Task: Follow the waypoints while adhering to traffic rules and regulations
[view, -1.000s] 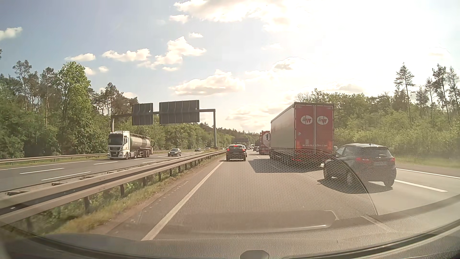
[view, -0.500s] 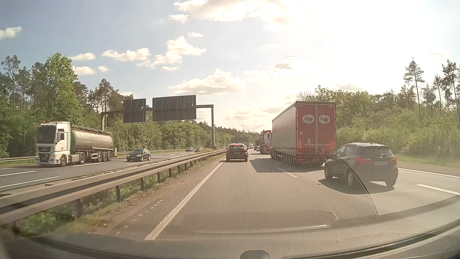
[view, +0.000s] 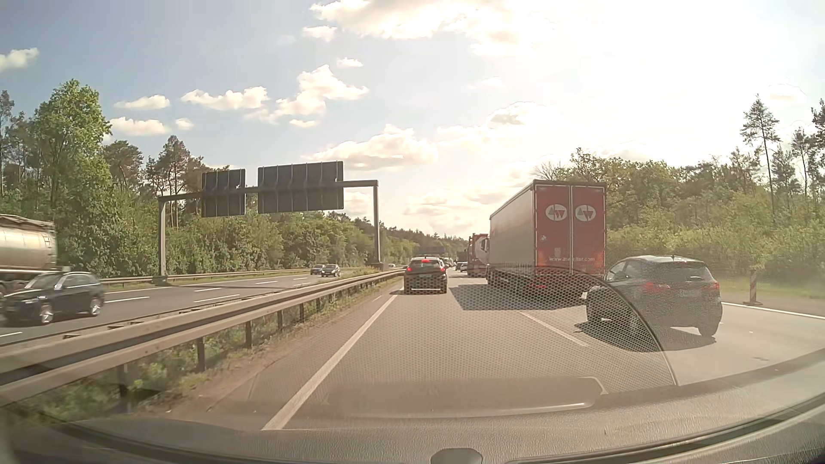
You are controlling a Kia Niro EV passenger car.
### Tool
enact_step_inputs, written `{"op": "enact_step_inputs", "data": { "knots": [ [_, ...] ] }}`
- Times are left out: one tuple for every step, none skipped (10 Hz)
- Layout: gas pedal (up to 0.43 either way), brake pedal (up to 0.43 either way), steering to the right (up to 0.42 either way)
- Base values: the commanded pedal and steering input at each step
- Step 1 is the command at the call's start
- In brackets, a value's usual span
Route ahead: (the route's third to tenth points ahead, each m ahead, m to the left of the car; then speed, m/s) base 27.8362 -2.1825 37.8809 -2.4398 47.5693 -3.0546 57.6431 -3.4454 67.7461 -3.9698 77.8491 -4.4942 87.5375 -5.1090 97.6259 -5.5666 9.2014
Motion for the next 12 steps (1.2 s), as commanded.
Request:
{"op": "enact_step_inputs", "data": {
  "knots": [
    [0.059,0.000,0.005],
    [0.000,0.000,0.009],
    [0.000,0.000,0.009],
    [0.000,0.000,0.009],
    [0.000,0.000,0.009],
    [0.000,0.030,0.009],
    [0.000,0.085,0.009],
    [0.000,0.171,0.009],
    [0.000,0.256,0.009],
    [0.000,0.287,0.009],
    [0.000,0.287,0.009],
    [0.000,0.287,0.007]
  ]
}}
